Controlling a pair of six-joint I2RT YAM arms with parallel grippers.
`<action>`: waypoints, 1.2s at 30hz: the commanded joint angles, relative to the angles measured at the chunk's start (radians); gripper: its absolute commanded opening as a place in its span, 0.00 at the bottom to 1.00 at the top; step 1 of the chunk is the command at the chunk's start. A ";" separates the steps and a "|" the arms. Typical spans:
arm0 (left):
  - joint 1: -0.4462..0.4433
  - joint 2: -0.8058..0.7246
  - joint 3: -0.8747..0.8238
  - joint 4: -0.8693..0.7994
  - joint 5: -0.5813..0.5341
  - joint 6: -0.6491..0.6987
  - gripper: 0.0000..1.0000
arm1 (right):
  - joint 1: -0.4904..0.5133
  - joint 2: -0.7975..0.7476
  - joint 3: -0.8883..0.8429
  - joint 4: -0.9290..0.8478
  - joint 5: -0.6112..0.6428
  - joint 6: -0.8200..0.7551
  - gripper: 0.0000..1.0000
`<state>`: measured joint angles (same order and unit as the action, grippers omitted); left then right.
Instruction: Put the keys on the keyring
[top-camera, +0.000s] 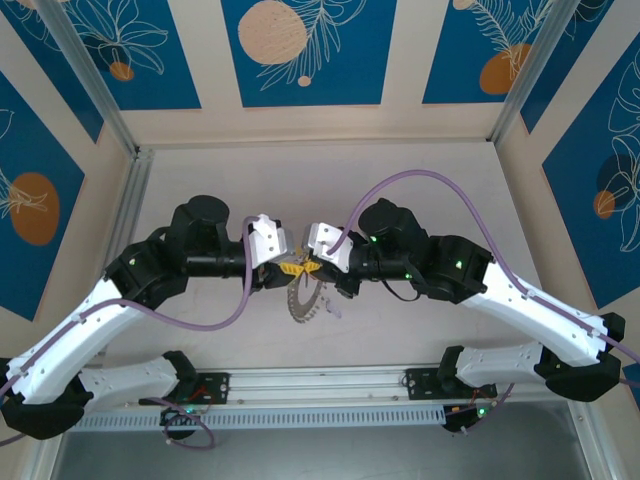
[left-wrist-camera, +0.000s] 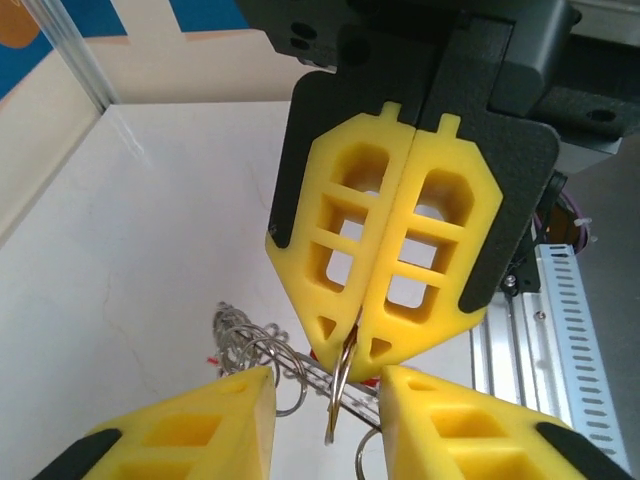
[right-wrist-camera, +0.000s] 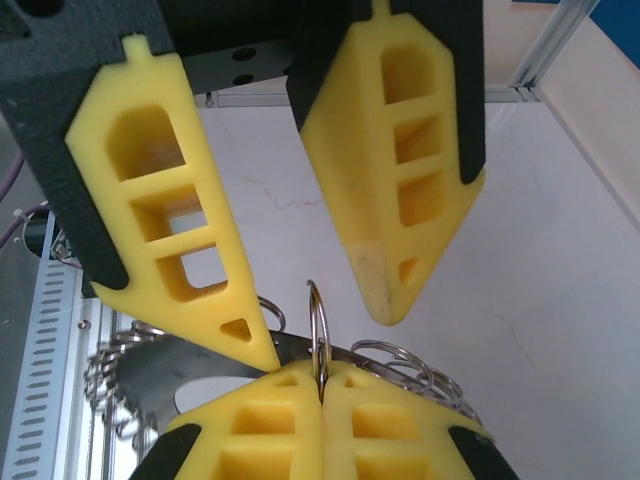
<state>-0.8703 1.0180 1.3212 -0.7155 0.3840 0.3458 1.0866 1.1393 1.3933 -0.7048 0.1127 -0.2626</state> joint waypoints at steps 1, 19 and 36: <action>-0.013 0.004 0.023 -0.016 0.006 0.012 0.29 | 0.009 -0.009 0.031 0.022 -0.023 -0.013 0.00; -0.014 -0.087 -0.063 0.122 0.170 -0.031 0.00 | 0.011 -0.078 -0.078 0.050 -0.169 -0.011 0.12; -0.014 -0.123 -0.097 0.196 0.268 -0.048 0.00 | -0.091 -0.129 -0.131 0.112 -0.360 0.086 0.00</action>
<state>-0.8757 0.9276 1.2293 -0.5896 0.5964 0.3084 1.0248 1.0180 1.2671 -0.5968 -0.1589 -0.2283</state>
